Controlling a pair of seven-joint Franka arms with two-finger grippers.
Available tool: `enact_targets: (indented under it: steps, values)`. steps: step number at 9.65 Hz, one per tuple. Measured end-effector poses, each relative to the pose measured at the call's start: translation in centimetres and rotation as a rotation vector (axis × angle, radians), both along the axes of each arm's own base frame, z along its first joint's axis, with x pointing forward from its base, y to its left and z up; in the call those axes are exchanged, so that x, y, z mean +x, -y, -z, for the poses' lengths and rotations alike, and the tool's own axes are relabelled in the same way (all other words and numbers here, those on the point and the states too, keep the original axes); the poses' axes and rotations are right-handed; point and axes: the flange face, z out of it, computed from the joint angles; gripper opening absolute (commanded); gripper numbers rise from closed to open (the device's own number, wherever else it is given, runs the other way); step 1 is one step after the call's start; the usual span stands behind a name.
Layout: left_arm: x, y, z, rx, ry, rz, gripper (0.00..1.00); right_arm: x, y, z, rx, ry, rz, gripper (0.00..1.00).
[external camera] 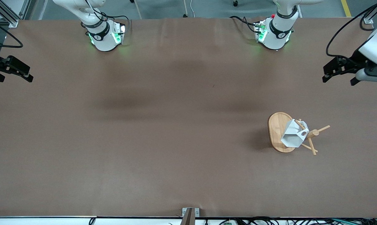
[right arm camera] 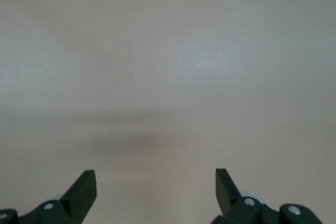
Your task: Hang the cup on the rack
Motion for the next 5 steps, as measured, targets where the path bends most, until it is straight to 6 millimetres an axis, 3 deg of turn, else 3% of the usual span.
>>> enact_targets:
  steps: [2, 5]
  values:
    - [0.1, -1.0, -1.2, 0.010, 0.003, 0.003, 1.00, 0.0, 0.0, 0.0, 0.000, 0.001, 0.000, 1.00]
    - [0.1, -0.1, -1.9, 0.010, -0.007, -0.043, 1.00, 0.0, -0.3, -0.5, -0.001, 0.012, -0.005, 1.00]
